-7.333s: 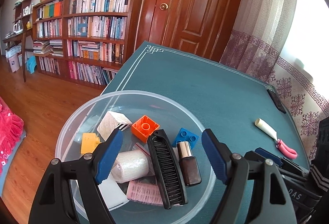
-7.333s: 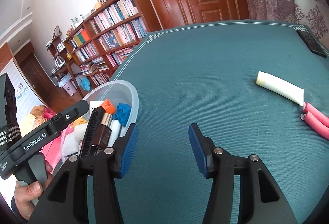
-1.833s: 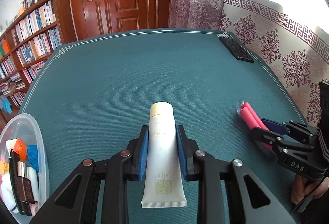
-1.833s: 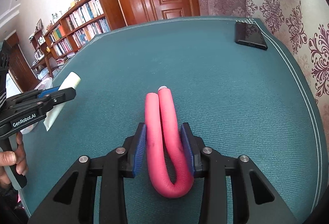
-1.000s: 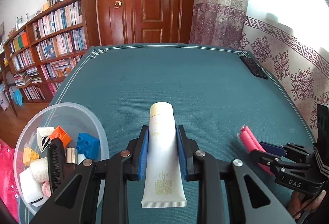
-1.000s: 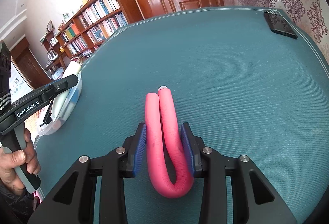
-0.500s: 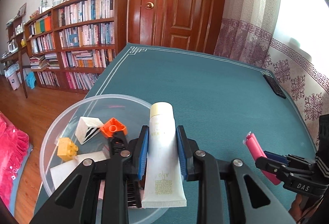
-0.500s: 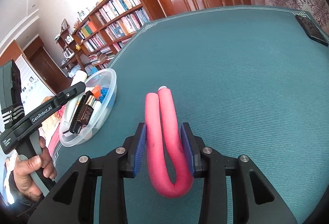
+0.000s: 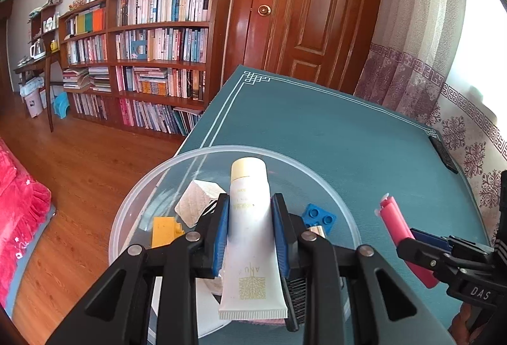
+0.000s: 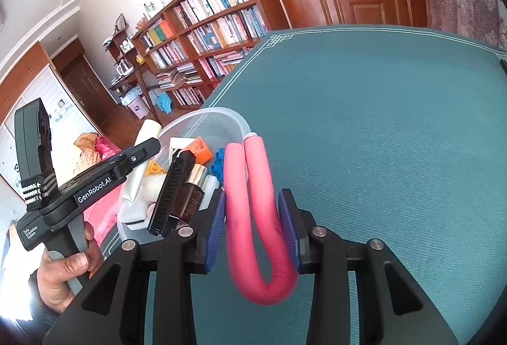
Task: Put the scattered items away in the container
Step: 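Carry the tube and roller over the bowl and open both tools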
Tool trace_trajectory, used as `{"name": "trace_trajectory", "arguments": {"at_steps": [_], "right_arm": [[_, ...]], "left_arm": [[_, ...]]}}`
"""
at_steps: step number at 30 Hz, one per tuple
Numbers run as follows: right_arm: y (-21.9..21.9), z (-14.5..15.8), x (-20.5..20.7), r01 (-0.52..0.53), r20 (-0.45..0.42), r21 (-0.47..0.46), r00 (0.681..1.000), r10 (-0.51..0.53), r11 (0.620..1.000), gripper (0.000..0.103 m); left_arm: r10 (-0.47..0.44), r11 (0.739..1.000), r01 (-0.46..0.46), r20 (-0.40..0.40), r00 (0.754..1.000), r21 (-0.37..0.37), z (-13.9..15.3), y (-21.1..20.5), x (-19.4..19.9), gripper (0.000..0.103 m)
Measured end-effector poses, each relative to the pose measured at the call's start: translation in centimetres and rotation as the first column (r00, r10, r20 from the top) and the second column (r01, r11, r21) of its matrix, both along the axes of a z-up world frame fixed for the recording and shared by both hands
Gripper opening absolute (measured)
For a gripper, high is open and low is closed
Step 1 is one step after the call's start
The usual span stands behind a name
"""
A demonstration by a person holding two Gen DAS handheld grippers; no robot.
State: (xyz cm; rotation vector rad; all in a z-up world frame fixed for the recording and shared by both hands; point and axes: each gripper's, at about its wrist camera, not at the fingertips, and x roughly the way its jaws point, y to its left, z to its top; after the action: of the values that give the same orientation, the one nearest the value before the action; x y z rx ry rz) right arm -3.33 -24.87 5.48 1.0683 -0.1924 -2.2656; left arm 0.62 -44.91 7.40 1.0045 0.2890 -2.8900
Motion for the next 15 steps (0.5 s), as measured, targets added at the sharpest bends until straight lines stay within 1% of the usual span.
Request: {"name": "trace_trajectory", "arguments": {"at_steps": [9, 15], "right_arm": [[-4.3, 0.9, -0.4, -0.038, -0.007, 0.012, 0.999, 0.038, 0.999, 0.038], [-6.1, 0.7, -1.1, -0.043, -0.001, 0.035, 0.999, 0.043, 0.998, 0.038]], "left_arm": [[-0.002, 1.0, 0.002, 0.004, 1.0, 0.031, -0.6, -2.3, -0.4, 0.03], [-0.016, 0.998, 0.015, 0.011, 1.0, 0.054, -1.0, -3.0, -0.9, 0.03]]}}
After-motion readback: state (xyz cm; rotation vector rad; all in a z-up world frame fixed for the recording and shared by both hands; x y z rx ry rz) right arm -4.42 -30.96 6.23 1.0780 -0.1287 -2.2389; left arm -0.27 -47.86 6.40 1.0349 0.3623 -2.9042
